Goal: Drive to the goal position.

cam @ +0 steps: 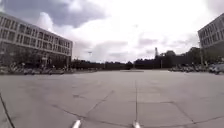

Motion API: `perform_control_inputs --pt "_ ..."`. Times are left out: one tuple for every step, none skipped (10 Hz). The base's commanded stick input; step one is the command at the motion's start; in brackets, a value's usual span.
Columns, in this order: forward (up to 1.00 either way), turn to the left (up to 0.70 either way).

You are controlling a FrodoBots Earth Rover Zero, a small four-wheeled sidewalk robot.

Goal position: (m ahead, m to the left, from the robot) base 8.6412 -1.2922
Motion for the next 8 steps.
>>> perform_control_inputs --pt "0.7 0.0" --pt "0.7 0.0" --pt "0.7 0.0" --pt "0.7 0.0" --pt "0.7 0.0" --pt "0.7 0.0" --pt "0.7 0.0" --pt "0.7 0.0"
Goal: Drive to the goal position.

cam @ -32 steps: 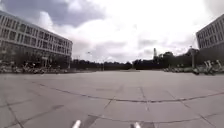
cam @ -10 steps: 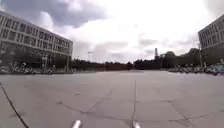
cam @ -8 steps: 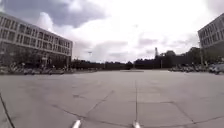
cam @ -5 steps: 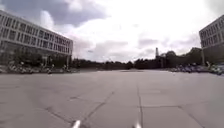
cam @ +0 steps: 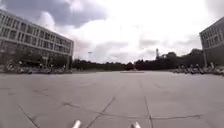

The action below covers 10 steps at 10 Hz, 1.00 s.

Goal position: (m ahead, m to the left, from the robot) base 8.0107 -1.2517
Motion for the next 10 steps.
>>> perform_control_inputs --pt "0.7 0.0" --pt "0.7 0.0" --pt "0.7 0.0" --pt "0.7 -0.01" --pt "0.7 -0.06" --pt "0.7 -0.34" --pt "0.7 -0.34" --pt "0.7 -0.29" --pt "0.7 -0.07" --pt "0.7 -0.01"
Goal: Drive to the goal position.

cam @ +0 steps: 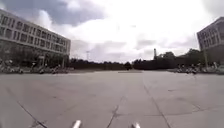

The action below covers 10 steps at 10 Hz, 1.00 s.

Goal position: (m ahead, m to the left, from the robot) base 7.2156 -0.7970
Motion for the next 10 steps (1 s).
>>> perform_control_inputs --pt "0.7 0.0" --pt "0.7 0.0" --pt "0.7 0.0" --pt "0.7 0.0" --pt "0.7 0.0" --pt "0.7 0.0" --pt "0.7 -0.01" --pt "0.7 -0.02" --pt "0.7 -0.03" --pt "0.7 -0.04"
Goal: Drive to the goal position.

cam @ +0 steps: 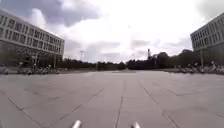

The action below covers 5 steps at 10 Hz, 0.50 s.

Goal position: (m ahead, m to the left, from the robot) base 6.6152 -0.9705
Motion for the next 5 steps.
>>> perform_control_inputs --pt "0.7 0.0" --pt "0.7 0.0" --pt "0.7 0.0" --pt "0.7 0.0" --pt "0.7 -0.01"
